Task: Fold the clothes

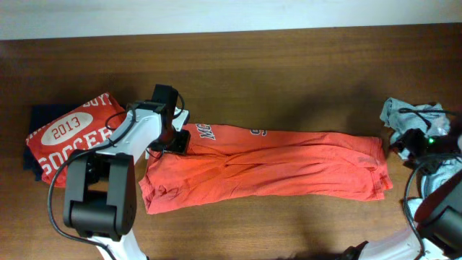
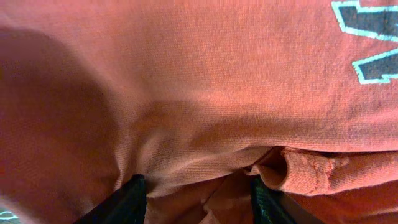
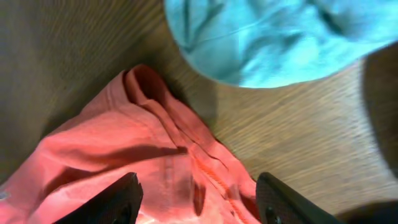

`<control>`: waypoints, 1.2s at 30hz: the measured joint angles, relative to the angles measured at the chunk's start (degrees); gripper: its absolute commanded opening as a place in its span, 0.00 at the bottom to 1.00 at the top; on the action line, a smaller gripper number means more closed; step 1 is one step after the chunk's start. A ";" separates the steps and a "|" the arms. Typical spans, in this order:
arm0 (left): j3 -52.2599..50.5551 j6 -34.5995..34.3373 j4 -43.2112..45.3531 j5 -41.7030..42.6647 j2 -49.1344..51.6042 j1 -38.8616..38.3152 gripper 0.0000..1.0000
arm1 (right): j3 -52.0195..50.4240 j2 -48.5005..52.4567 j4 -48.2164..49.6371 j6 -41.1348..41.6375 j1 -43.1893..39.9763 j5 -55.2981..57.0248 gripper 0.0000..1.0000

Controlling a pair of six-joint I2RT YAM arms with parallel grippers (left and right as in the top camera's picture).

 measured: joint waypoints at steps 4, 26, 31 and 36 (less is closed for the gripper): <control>1.27 0.00 -0.13 -0.02 0.28 0.00 0.55 | 0.00 1.44 -0.07 -2.60 -2.36 -3.04 0.64; 2.19 0.00 -0.04 -0.22 0.31 0.00 0.55 | -7.10 7.32 4.22 -12.87 -0.20 -16.72 0.64; 2.19 0.00 -0.04 -0.22 0.31 0.00 0.55 | -7.32 7.72 3.26 -12.98 2.51 -17.16 0.47; 2.93 0.00 -0.72 -0.22 0.42 0.00 0.55 | -7.89 8.61 2.80 -12.79 3.87 -16.61 0.21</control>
